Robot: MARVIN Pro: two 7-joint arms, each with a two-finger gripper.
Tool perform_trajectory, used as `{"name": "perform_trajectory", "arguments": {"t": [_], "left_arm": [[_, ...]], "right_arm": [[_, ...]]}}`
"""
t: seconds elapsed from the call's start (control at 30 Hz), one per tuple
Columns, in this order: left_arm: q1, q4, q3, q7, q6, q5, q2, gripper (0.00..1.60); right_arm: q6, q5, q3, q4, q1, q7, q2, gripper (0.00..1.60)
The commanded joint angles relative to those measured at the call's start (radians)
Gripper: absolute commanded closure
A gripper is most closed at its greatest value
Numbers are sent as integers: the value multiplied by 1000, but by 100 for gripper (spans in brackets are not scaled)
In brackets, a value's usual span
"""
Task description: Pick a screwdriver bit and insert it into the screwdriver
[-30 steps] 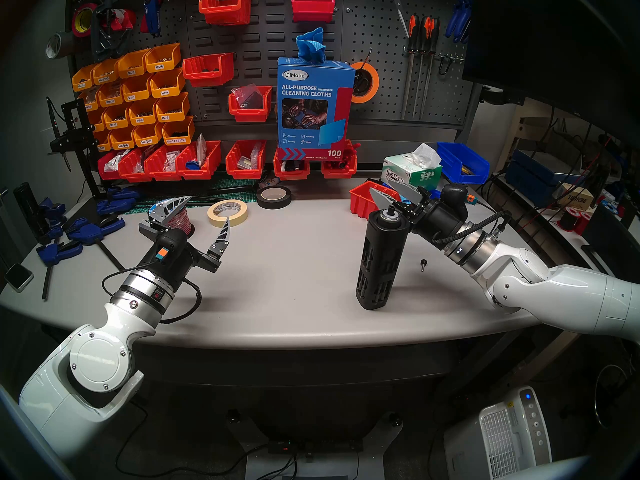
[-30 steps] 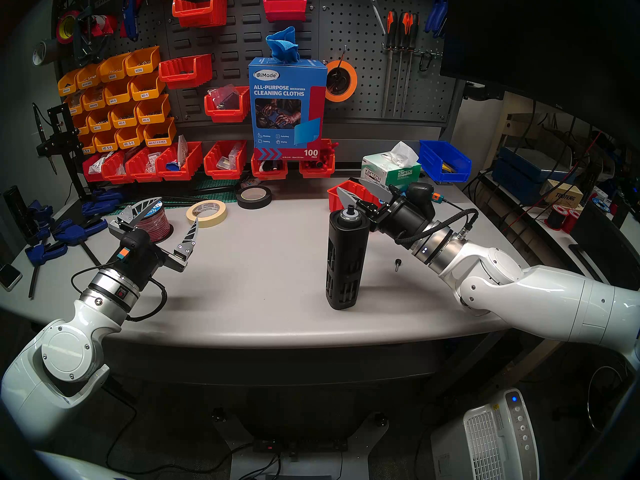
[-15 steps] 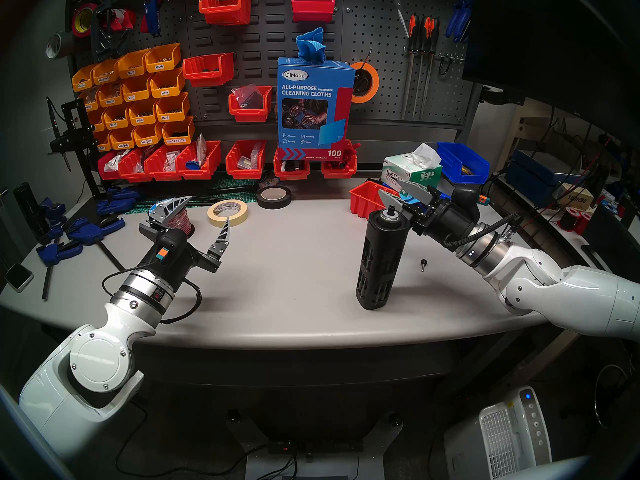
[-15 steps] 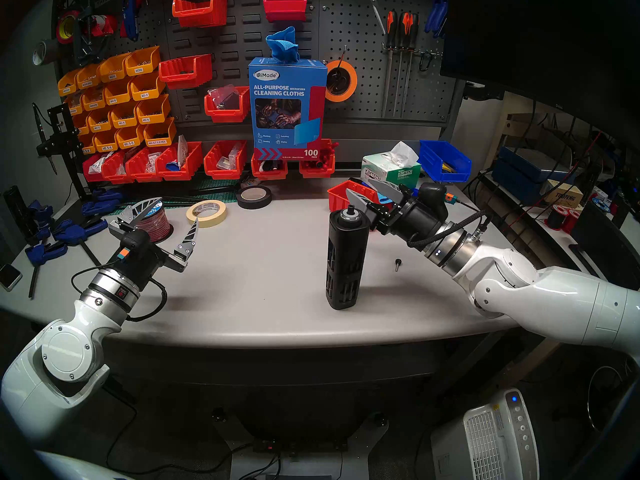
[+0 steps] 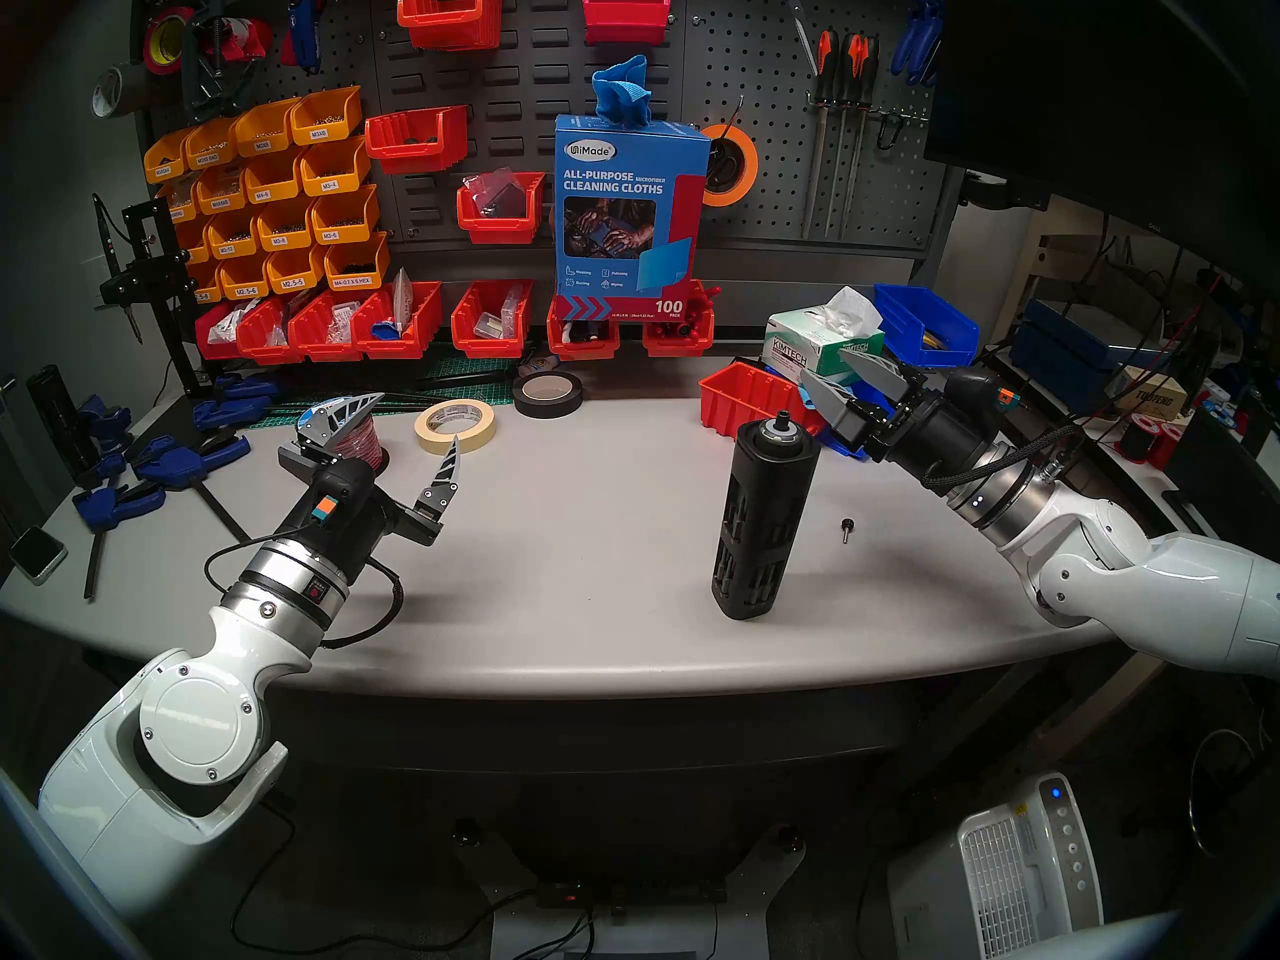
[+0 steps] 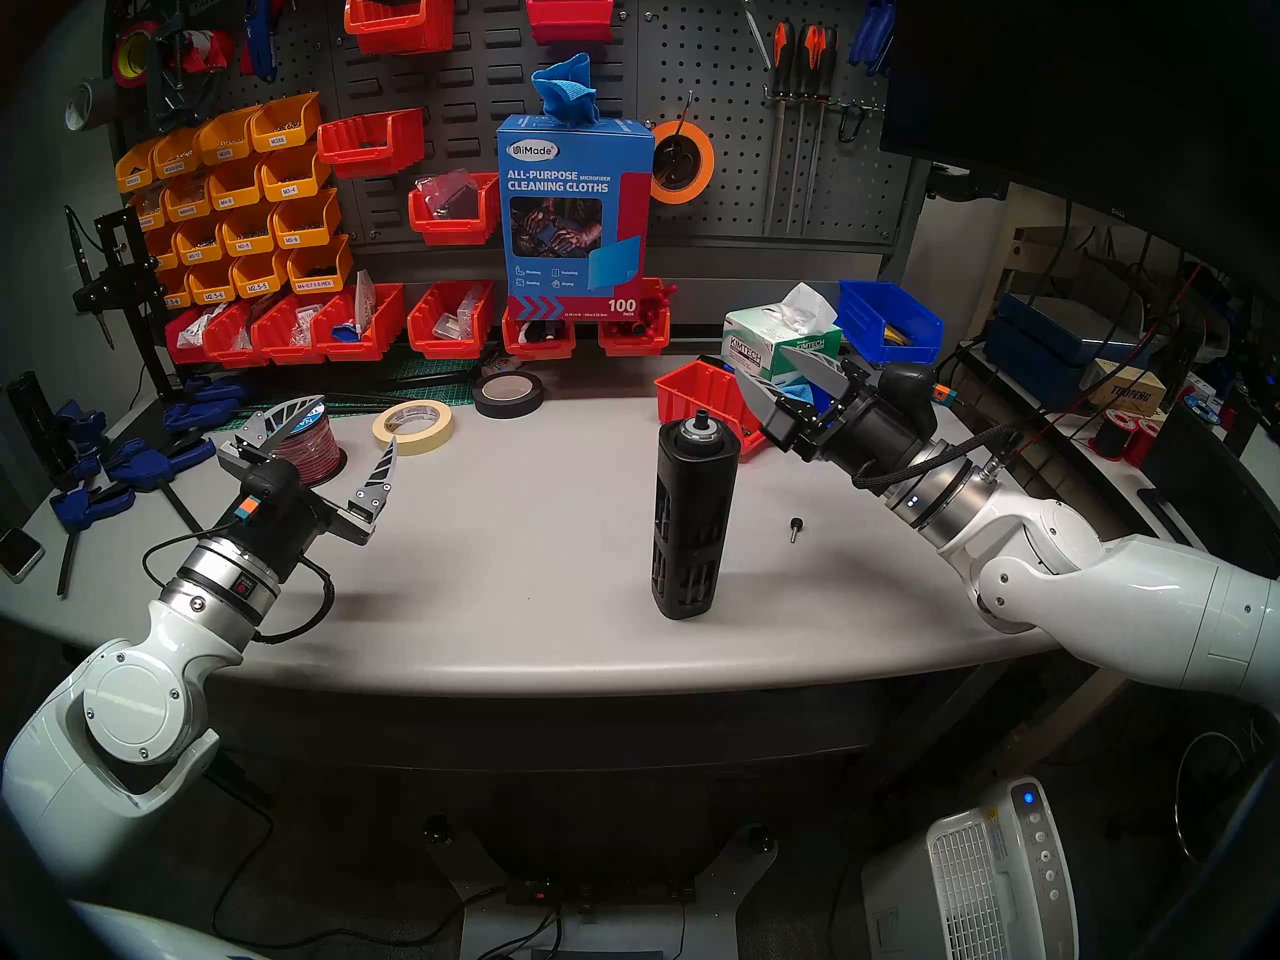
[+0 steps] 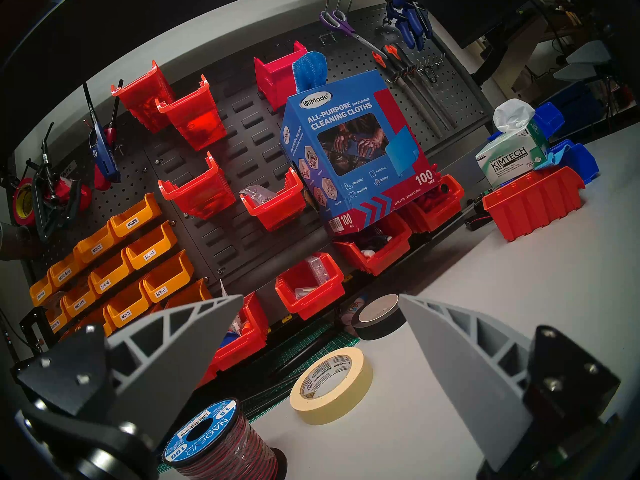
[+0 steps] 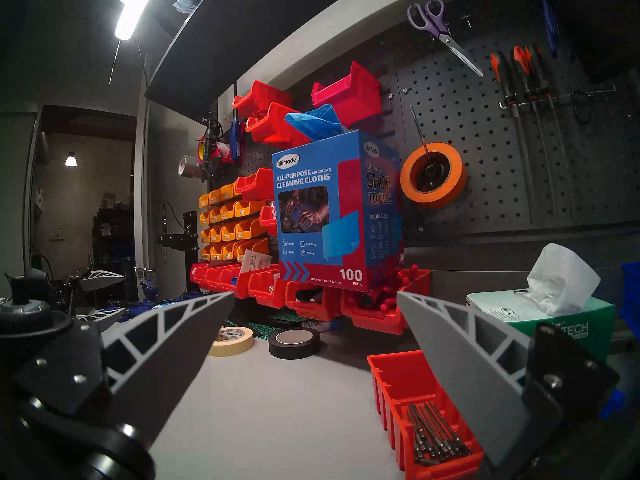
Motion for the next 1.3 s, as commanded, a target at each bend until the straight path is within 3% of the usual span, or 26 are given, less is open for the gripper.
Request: {"name": "perform_trajectory", "arguments": {"t": [0.0, 0.37, 1.07, 1.27], "left_arm": [[-11, -19, -11, 3, -7, 1, 2, 0], [-12, -17, -9, 3, -6, 1, 2, 0], [-12, -17, -8, 3, -6, 1, 2, 0], [-13, -16, -7, 3, -6, 2, 2, 0]], "right_arm": [[-50, 18, 11, -7, 7, 62, 22, 0], [-73, 38, -8, 24, 3, 141, 28, 0], [-117, 106, -27, 33, 8, 221, 32, 0], [-138, 92, -35, 48, 7, 258, 32, 0]]}}
